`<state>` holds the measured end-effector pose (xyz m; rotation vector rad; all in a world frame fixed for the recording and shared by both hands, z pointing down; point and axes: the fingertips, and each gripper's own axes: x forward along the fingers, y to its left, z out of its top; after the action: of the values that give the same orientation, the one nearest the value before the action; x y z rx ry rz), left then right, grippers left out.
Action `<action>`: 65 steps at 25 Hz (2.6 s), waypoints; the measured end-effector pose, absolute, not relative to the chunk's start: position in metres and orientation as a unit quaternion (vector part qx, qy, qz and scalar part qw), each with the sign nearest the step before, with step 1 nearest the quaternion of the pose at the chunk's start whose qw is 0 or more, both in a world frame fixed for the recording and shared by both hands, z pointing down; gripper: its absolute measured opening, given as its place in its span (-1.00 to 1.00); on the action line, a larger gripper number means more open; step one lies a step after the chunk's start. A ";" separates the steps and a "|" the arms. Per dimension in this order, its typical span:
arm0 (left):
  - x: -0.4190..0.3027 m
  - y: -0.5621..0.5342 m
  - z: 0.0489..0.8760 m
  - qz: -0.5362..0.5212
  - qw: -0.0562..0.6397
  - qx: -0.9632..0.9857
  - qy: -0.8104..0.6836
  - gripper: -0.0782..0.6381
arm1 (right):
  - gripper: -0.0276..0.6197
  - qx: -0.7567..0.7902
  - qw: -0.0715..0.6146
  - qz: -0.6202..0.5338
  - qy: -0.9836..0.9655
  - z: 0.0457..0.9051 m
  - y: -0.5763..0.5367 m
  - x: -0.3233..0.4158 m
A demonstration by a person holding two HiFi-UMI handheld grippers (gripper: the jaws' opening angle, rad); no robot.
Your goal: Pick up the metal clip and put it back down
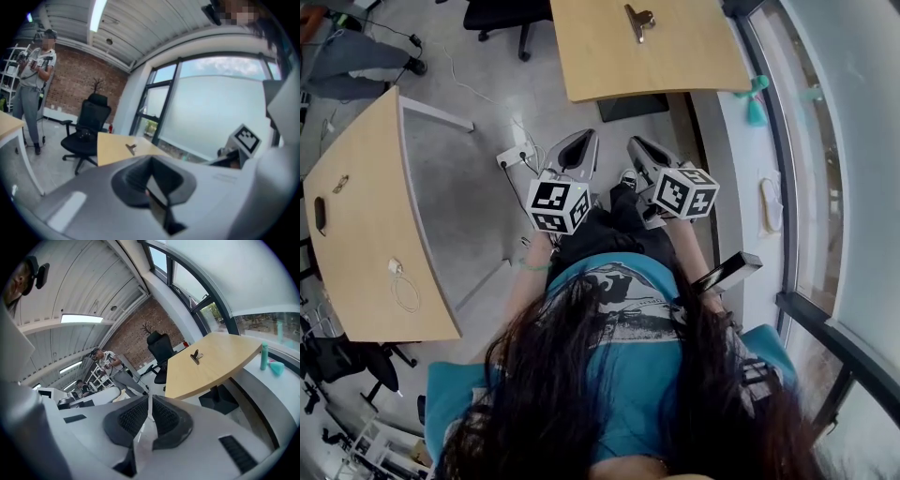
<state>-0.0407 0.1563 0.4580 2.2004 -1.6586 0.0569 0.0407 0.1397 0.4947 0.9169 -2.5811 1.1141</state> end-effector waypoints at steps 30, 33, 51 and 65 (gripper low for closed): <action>0.074 0.276 0.445 0.007 0.181 0.776 -0.604 -0.77 | -0.81 0.276 0.104 0.347 -0.890 0.484 0.268 0.147; 0.092 0.296 0.446 0.009 0.178 0.773 -0.609 -0.77 | -0.81 0.273 0.104 0.347 -0.891 0.485 0.287 0.166; 0.139 0.368 0.440 0.010 0.155 0.772 -0.616 -0.77 | -0.82 0.255 0.106 0.326 -0.904 0.479 0.353 0.204; 0.131 0.386 0.437 0.009 0.145 0.764 -0.629 -0.77 | -0.82 0.251 0.114 0.324 -0.905 0.484 0.363 0.203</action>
<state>0.1307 0.3856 0.4370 2.2019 -1.8112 0.0247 0.2031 0.3629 0.4845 0.7357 -2.6534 0.9504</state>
